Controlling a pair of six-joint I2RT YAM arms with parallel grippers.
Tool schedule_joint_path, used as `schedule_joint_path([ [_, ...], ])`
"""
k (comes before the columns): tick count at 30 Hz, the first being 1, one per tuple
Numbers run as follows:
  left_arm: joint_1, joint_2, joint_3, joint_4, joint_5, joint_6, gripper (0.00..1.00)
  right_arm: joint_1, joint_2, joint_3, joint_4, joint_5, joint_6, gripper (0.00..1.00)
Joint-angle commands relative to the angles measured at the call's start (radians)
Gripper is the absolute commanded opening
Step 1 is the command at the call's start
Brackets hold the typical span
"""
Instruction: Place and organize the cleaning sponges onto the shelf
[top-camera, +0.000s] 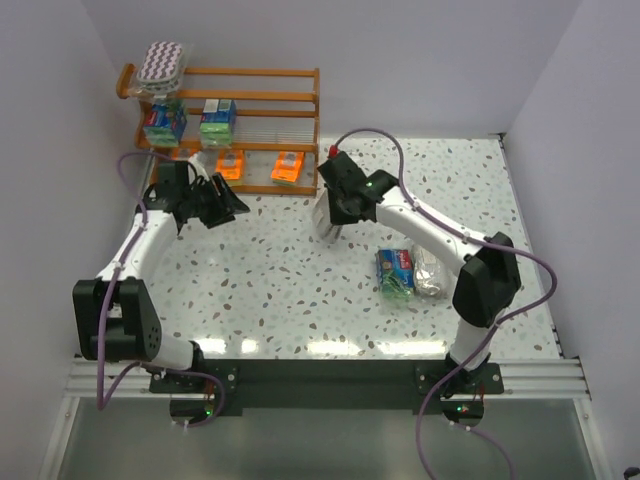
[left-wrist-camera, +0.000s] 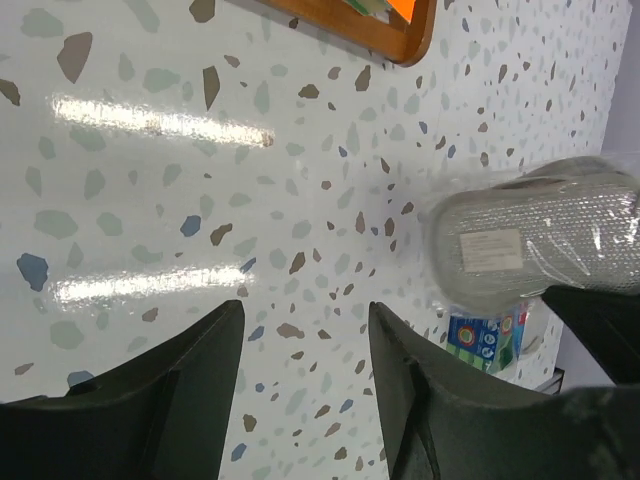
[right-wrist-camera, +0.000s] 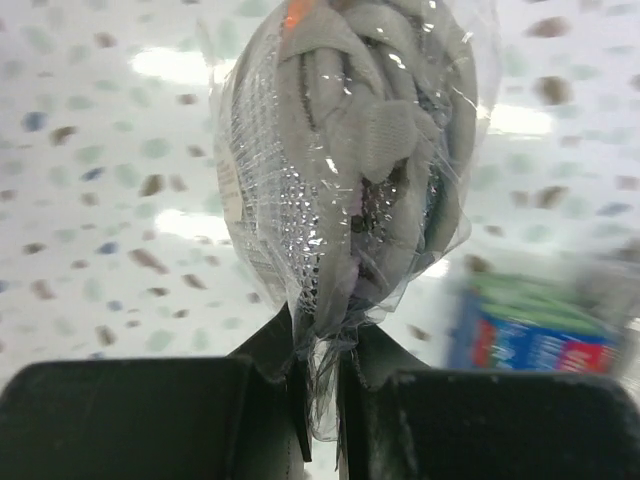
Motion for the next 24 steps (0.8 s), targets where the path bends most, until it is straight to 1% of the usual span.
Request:
schedule_joint_path([
  [1, 0.011, -0.007, 0.020, -0.028, 0.015, -0.031, 0.57, 0.007, 0.001, 0.128, -0.314, 0.358, -0.157, 0.00],
  [2, 0.010, -0.003, 0.017, -0.028, 0.016, -0.033, 0.57, 0.012, 0.013, 0.141, -0.348, 0.439, -0.175, 0.00],
  [4, 0.010, -0.012, -0.004, -0.019, 0.018, -0.042, 0.57, 0.043, 0.047, 0.152, -0.365, 0.539, -0.198, 0.00],
  [5, 0.011, -0.016, -0.022, -0.016, 0.018, -0.047, 0.56, 0.067, 0.063, 0.156, -0.376, 0.613, -0.209, 0.00],
  [9, 0.011, -0.045, -0.052, -0.010, 0.010, -0.055, 0.56, 0.119, 0.144, 0.161, -0.414, 0.726, -0.207, 0.00],
  [13, 0.011, -0.076, -0.070, -0.022, 0.001, -0.058, 0.56, 0.165, 0.187, 0.135, -0.376, 0.745, -0.211, 0.00],
  [19, 0.010, -0.101, -0.073, -0.042, -0.031, -0.064, 0.56, 0.262, 0.201, 0.124, -0.316, 0.737, -0.232, 0.00],
  [22, 0.011, -0.108, -0.070, -0.054, -0.057, -0.068, 0.56, 0.320, 0.225, 0.130, -0.302, 0.723, -0.214, 0.06],
  [24, 0.013, -0.111, -0.070, -0.059, -0.080, -0.074, 0.55, 0.366, 0.237, 0.136, -0.293, 0.682, -0.203, 0.09],
])
